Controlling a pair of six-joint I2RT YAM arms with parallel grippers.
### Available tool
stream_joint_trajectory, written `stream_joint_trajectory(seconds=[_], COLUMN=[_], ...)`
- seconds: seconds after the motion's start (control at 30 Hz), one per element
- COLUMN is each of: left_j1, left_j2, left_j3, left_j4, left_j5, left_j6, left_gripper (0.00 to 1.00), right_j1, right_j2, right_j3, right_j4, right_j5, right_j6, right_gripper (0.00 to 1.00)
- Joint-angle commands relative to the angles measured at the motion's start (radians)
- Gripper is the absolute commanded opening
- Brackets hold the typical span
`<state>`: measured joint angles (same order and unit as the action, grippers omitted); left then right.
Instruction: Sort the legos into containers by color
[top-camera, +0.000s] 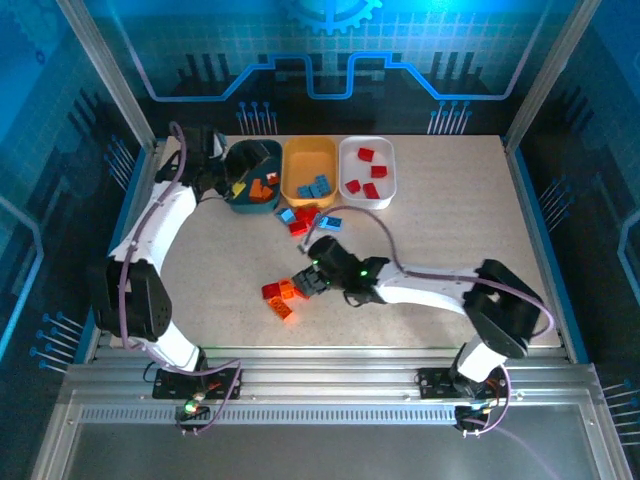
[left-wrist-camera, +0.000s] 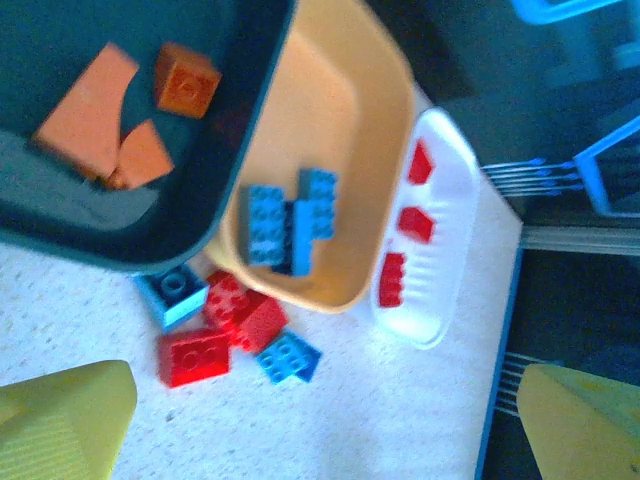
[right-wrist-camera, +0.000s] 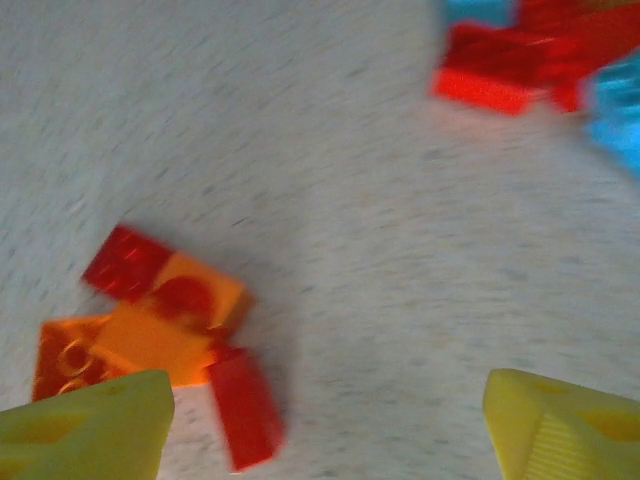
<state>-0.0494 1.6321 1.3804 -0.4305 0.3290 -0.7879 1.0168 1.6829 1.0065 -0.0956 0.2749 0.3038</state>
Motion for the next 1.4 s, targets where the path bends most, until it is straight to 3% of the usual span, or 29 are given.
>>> stream_joint_trajectory(seconds=[0.0,0.13,0.33,0.43,0.53,0.63,0.9,1.0,1.13,1.37], left_j1=[0.006,0.005,0.006,0.006,0.007,0.008,0.008,0.008,-0.002,-0.028], left_j2=[0.014,-0.015,-0.012,0.0,0.003,0.002,0.005,0.006,0.002,0.013], left_j3=[-0.059,-0.106,-0.098,-0.098,-0.098,-0.097,-0.102,-0.108,-0.128,-0.139], left_j4=[0.045,0.119,0.104,0.111,0.107,0.101,0.106,0.13,0.179,0.2], left_j5=[0.093,0.157,0.136,0.151,0.146,0.136,0.138,0.165,0.2,0.216], left_j6=[-0.029,-0.066,-0.047,-0.059,-0.055,-0.048,-0.055,-0.078,-0.108,-0.125], left_gripper=[0.99,0.99,0.99,0.99,0.99,0.99,0.99,0.99,0.99,0.99], right_j1=[0.022,0.022,0.017,0.01,0.006,0.004,-0.041,-0.115,-0.298,-0.539], right_j2=[0.085,0.128,0.19,0.236,0.265,0.249,0.057,-0.013,0.003,0.297], right_j3=[0.065,0.09,0.108,0.127,0.159,0.171,0.068,0.052,0.154,0.553], right_j4=[-0.11,-0.138,-0.172,-0.158,-0.162,-0.184,-0.233,-0.226,-0.222,-0.303], right_j5=[-0.043,-0.029,-0.005,-0.029,-0.028,-0.025,0.022,0.047,0.072,0.074], right_j6=[-0.063,-0.055,-0.07,-0.081,-0.095,-0.109,-0.107,-0.1,-0.041,0.003], right_gripper=[0.79,0.76,0.74,0.65,0.43,0.31,0.24,0.24,0.24,0.23])
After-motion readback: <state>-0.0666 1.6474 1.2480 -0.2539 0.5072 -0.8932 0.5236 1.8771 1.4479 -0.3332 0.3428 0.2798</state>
